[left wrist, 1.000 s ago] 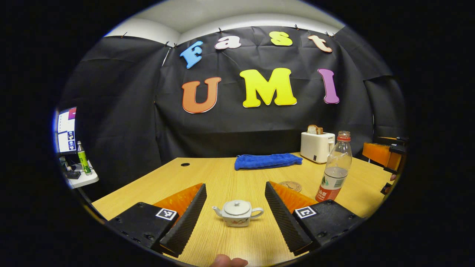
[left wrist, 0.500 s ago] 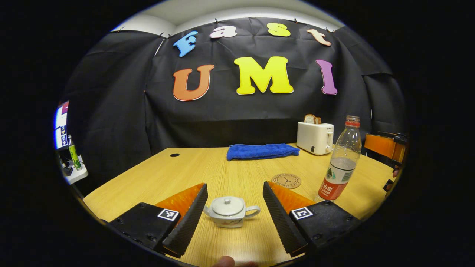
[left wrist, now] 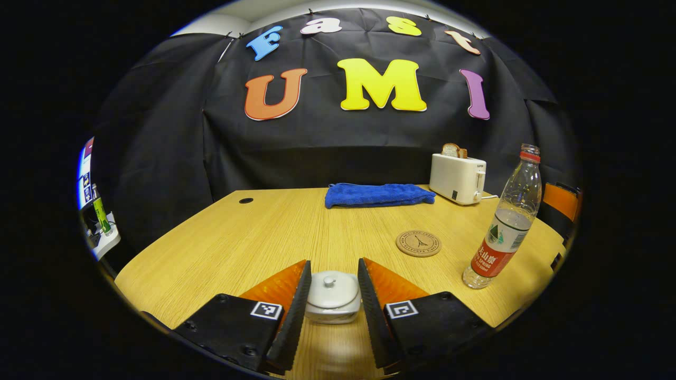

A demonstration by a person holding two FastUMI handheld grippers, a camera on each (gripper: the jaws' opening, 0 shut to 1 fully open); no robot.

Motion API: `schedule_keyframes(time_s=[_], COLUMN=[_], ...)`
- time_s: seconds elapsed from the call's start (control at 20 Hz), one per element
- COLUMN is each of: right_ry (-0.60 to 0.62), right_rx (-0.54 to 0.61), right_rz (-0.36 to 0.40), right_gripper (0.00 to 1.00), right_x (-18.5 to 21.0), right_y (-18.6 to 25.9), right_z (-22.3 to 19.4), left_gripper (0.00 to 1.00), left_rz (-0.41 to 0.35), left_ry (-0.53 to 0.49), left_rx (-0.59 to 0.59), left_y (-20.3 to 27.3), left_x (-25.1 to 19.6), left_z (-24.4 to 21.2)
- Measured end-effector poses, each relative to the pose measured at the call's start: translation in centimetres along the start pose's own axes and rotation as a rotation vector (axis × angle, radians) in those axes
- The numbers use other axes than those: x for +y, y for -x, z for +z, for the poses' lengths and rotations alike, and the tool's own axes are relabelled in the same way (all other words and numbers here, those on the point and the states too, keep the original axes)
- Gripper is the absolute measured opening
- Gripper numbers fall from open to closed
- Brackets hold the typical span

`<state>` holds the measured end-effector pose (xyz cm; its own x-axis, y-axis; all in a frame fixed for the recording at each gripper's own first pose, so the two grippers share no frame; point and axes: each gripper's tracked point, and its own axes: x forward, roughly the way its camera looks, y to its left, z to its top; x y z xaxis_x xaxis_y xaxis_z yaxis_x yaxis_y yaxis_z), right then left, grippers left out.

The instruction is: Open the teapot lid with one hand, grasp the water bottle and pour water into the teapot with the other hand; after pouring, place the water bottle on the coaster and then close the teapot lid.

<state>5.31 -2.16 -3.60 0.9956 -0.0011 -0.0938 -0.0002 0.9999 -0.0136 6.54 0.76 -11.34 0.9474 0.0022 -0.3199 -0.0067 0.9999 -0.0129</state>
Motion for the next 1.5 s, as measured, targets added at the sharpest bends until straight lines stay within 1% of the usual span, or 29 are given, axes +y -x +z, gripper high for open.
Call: schedule_keyframes(time_s=[0.05, 0.1, 0.15, 0.2, 0.25, 0.35, 0.4, 0.45, 0.5, 0.55, 0.6, 0.65, 0.8, 0.85, 0.95, 1.15, 1.3, 1.35, 1.45, 1.5], right_ry=[0.007, 0.013, 0.02, 0.026, 0.032, 0.033, 0.029, 0.023, 0.017, 0.008, -0.001, -0.01, -0.035, -0.034, -0.02, -0.009, -0.046, -0.047, -0.01, 0.035], right_rx=[0.001, 0.003, 0.009, 0.017, 0.028, 0.048, 0.056, 0.066, 0.076, 0.084, 0.091, 0.096, 0.117, 0.122, 0.125, 0.137, 0.169, 0.173, 0.17, 0.165], right_rz=[0.0, 0.008, 0.016, 0.027, 0.038, 0.071, 0.089, 0.107, 0.125, 0.142, 0.157, 0.178, 0.233, 0.242, 0.258, 0.233, 0.245, 0.244, 0.239, 0.237], right_gripper=[0.94, 0.94, 0.96, 0.94, 0.96, 0.96, 0.96, 0.96, 0.94, 0.96, 0.94, 0.99, 0.94, 0.96, 0.96, 0.96, 0.96, 0.92, 0.76, 0.74], right_x=[0.0, 0.3, 0.6, 0.8, 1.1, 1.9, 2.2, 2.6, 3.0, 3.3, 3.6, 4.2, 6.1, 6.7, 7.7, 8.6, 9.2, 9.4, 9.5, 9.6], right_y=[0.1, 0.2, 0.3, 0.4, 0.4, 0.6, 0.7, 0.8, 0.9, 0.9, 1.0, 1.0, 0.8, 0.5, 0.0, -2.5, -3.3, -3.4, -3.7, -3.8], right_z=[0.0, -0.2, -0.4, -0.8, -1.1, -1.8, -2.2, -2.5, -2.9, -3.1, -3.3, -3.6, -4.6, -4.9, -5.2, -5.5, -5.8, -5.7, -5.0, -4.8], left_gripper=[0.53, 0.44, 0.38, 0.26, 0.22, 0.16, 0.07, 0.06, 0.04, 0.09, 0.03, 0.03, 0.03, 0.03, 0.03, 0.03, 0.03, 0.03, 0.03, 0.03], left_rz=[0.009, 0.021, 0.03, 0.027, 0.026, 0.024, 0.024, 0.021, 0.016, 0.011, 0.004, -0.001, -0.023, -0.023, -0.015, -0.02, -0.017, -0.014, -0.007, -0.002], left_ry=[-0.002, -0.005, -0.005, -0.003, -0.003, 0.002, 0.007, 0.009, 0.022, 0.034, 0.045, 0.05, 0.052, 0.05, 0.048, 0.065, 0.074, 0.076, 0.083, 0.089], left_rx=[0.002, -0.001, 0.002, -0.001, -0.002, -0.019, -0.022, -0.025, -0.029, -0.04, -0.055, -0.07, -0.097, -0.105, -0.123, -0.131, -0.131, -0.133, -0.136, -0.135], left_y=[0.1, 0.0, 0.0, 0.0, 0.1, 0.2, 0.0, 0.0, 0.1, 0.4, 0.8, 1.1, 2.4, 2.9, 3.7, 4.6, 5.0, 5.1, 5.2, 5.3], left_x=[0.2, 0.5, 0.7, 0.7, 0.5, 0.3, 0.4, 0.3, 0.5, 0.5, 0.6, 0.6, 0.7, 1.0, 1.7, 2.4, 3.1, 3.4, 4.0, 4.5], left_z=[0.0, 0.1, 0.1, 0.1, 0.1, 0.4, 0.5, 0.6, 0.8, 1.2, 1.8, 2.5, 3.6, 4.0, 4.4, 4.4, 4.1, 4.0, 3.9, 3.8])
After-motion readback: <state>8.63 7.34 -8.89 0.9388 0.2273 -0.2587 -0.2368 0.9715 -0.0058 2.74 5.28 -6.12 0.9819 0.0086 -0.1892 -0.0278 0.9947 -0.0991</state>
